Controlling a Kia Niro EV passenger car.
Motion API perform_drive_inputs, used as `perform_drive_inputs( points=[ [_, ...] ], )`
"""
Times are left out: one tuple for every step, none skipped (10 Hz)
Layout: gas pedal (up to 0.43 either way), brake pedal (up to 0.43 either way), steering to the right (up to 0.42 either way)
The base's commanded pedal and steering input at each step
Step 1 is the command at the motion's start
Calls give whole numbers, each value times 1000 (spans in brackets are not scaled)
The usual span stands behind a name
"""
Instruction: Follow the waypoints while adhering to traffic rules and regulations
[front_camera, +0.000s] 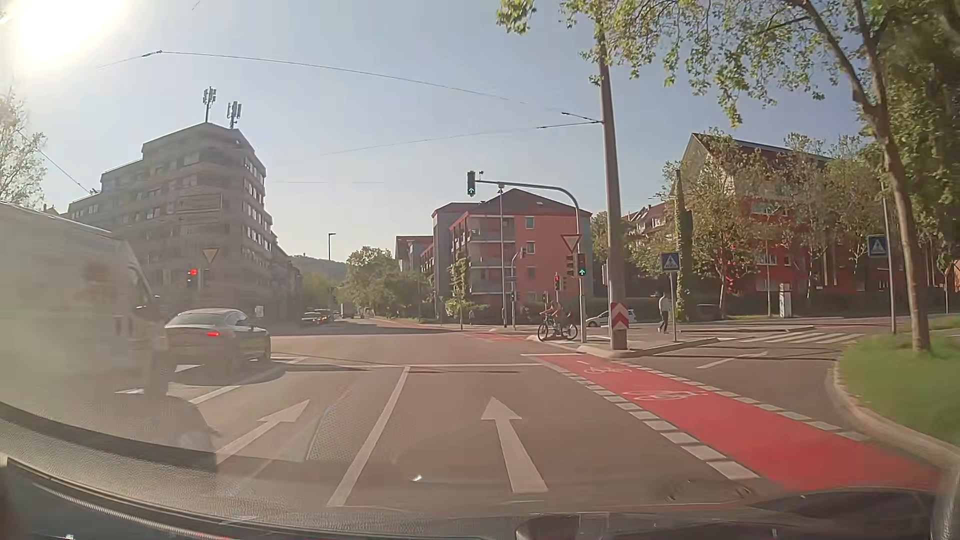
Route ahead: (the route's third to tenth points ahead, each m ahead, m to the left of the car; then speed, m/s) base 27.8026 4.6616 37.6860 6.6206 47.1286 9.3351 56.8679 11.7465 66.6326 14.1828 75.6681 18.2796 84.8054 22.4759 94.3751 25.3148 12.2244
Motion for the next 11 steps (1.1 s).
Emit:
perform_drive_inputs(
  points=[
    [118,0,-33],
    [118,0,-35],
    [118,0,-37],
    [118,0,-39],
    [118,0,-41],
    [118,0,-41],
    [118,0,-41],
    [118,0,-41],
    [118,0,-41],
    [118,0,-41],
    [118,0,-41]
  ],
)
